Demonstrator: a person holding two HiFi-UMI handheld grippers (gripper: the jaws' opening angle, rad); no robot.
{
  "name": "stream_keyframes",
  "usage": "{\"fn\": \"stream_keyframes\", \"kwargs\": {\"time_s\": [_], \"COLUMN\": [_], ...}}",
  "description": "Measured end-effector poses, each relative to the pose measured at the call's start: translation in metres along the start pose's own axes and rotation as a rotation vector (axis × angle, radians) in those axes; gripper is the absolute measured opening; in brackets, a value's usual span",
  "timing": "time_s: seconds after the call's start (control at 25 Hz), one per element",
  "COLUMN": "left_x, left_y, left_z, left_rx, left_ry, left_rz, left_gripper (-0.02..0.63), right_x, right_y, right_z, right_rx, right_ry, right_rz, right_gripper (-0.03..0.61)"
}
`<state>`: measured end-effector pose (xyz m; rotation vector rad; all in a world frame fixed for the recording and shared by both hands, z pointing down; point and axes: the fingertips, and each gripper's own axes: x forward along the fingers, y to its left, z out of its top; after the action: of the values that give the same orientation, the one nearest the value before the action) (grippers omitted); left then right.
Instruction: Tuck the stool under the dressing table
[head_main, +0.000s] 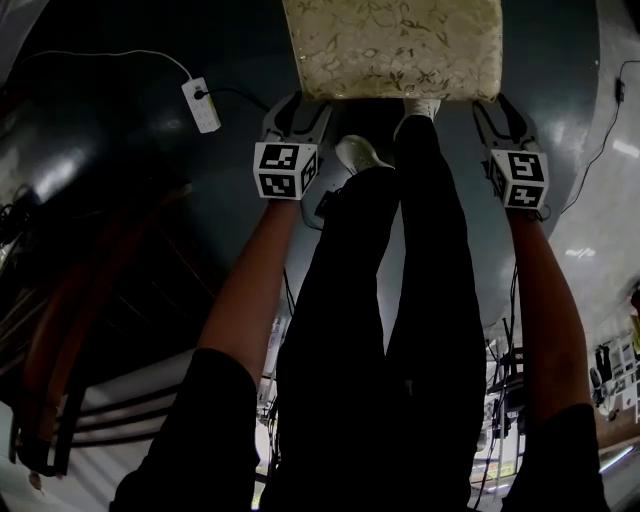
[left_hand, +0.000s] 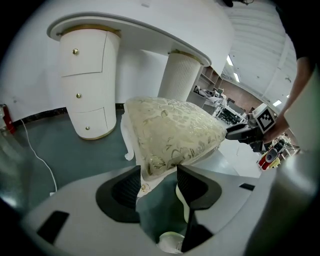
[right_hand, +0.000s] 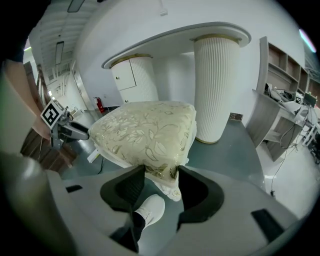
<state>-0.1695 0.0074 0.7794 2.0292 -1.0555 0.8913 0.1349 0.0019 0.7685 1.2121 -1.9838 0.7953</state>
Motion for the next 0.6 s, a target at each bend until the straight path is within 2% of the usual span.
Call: {"fn": "stream_keyframes", "kwargs": {"time_s": [0.36, 0.6], "left_x": [0.0012, 0.0021], "left_y": [0.0035, 0.0052], "left_z": [0.004, 0.0055], "left_rx": [-0.014, -0.026], "left_ry": [0.026, 0.003], "left_rz": [0.021, 0.062], "left_gripper": [0.219, 0.218], "right_x": [0.0032, 0.0027], "right_y": [0.0022, 0.0037], "right_z": [0.0024, 0.0002], "right_rx": [0.023, 0.015], "right_ry": [-0.003, -0.017], "right_rz": [-0.004, -0.004], "right_gripper": [0.216, 0.216]}}
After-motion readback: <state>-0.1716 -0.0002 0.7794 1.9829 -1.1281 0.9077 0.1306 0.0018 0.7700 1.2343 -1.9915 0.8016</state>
